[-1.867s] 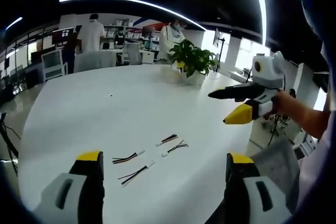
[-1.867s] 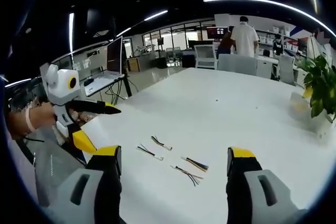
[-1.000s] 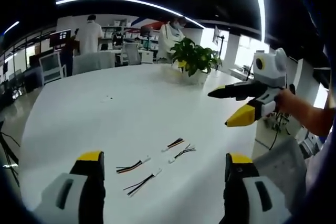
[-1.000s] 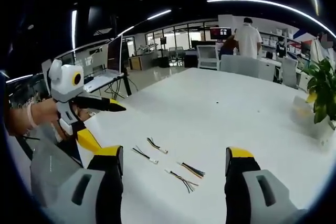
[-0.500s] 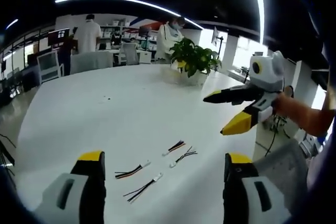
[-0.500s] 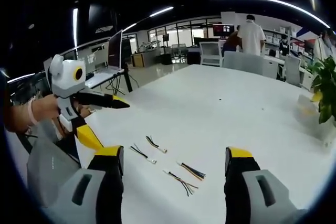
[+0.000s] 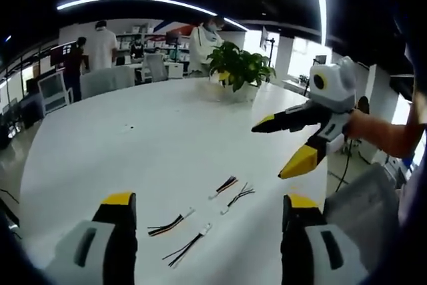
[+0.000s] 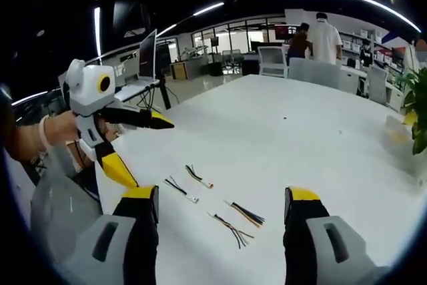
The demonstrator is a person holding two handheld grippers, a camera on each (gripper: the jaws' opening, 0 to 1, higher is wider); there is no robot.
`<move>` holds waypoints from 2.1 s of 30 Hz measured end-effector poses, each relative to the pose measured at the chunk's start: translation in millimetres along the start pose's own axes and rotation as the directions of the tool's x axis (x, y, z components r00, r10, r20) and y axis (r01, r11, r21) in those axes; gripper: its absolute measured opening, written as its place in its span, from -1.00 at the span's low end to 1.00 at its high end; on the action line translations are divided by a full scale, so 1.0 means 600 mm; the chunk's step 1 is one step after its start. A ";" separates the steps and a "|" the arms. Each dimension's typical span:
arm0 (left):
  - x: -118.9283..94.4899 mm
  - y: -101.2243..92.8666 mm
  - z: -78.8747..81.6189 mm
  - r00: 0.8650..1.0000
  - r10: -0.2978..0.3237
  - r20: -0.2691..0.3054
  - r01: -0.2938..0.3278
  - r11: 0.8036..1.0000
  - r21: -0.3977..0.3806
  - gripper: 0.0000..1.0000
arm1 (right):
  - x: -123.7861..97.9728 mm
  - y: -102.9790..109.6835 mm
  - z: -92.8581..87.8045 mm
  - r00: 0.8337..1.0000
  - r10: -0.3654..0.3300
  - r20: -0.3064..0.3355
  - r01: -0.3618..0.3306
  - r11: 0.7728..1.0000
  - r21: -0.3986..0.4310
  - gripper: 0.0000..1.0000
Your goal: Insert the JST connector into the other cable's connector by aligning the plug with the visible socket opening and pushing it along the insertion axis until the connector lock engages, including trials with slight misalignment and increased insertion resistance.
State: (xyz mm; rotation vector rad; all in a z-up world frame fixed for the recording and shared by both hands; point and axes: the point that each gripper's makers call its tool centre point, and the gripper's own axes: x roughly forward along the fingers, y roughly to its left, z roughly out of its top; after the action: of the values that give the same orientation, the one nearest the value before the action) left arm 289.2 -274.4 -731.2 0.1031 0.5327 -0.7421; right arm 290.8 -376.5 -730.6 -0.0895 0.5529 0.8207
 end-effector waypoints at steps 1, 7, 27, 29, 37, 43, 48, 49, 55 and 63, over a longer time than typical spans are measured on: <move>0.002 0.000 0.000 1.000 -0.004 -0.002 0.004 1.000 0.013 0.76 | 0.001 0.001 -0.001 1.000 0.004 -0.003 -0.004 1.000 -0.003 0.47; 0.011 0.003 -0.007 1.000 -0.010 -0.021 0.011 0.999 0.035 0.77 | 0.006 0.000 -0.009 1.000 0.009 -0.014 -0.009 1.000 -0.014 0.47; 0.022 -0.007 -0.030 0.999 -0.035 -0.017 0.037 0.987 0.156 0.58 | 0.038 0.023 -0.044 0.996 0.077 -0.045 -0.081 0.991 -0.107 0.26; 0.023 -0.011 -0.027 0.999 -0.037 -0.011 0.039 0.979 0.201 0.57 | 0.039 0.020 -0.043 0.996 0.075 -0.041 -0.079 0.991 -0.108 0.25; 0.024 -0.018 -0.011 0.997 -0.060 0.051 0.050 0.980 0.190 0.42 | 0.037 -0.004 -0.029 0.999 0.046 0.000 -0.045 0.983 -0.177 0.16; 0.018 -0.015 -0.007 0.995 -0.073 0.070 0.057 0.977 0.207 0.23 | 0.031 -0.015 -0.016 0.997 0.067 0.037 -0.057 0.975 -0.215 0.12; 0.013 -0.012 -0.005 0.994 -0.078 0.083 0.059 0.974 0.217 0.12 | 0.024 -0.010 -0.013 0.993 0.116 0.037 -0.099 0.948 -0.304 0.14; 0.013 -0.012 -0.004 0.993 -0.078 0.085 0.058 0.974 0.220 0.10 | 0.023 -0.010 -0.013 0.992 0.123 0.038 -0.105 0.947 -0.304 0.14; 0.010 -0.006 0.002 0.988 -0.103 0.111 0.076 0.972 0.221 -0.05 | 0.027 -0.017 -0.014 0.989 0.142 0.039 -0.120 0.930 -0.347 0.03; 0.021 -0.002 -0.004 0.983 -0.153 0.099 0.129 0.967 0.220 -0.19 | 0.039 -0.026 -0.012 0.981 0.185 0.050 -0.158 0.929 -0.334 -0.06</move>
State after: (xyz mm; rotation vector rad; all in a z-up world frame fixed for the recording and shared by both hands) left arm 295.0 -282.7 -739.8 0.2216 0.3509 -0.9381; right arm 311.7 -373.6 -750.6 -0.3172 0.3454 1.0794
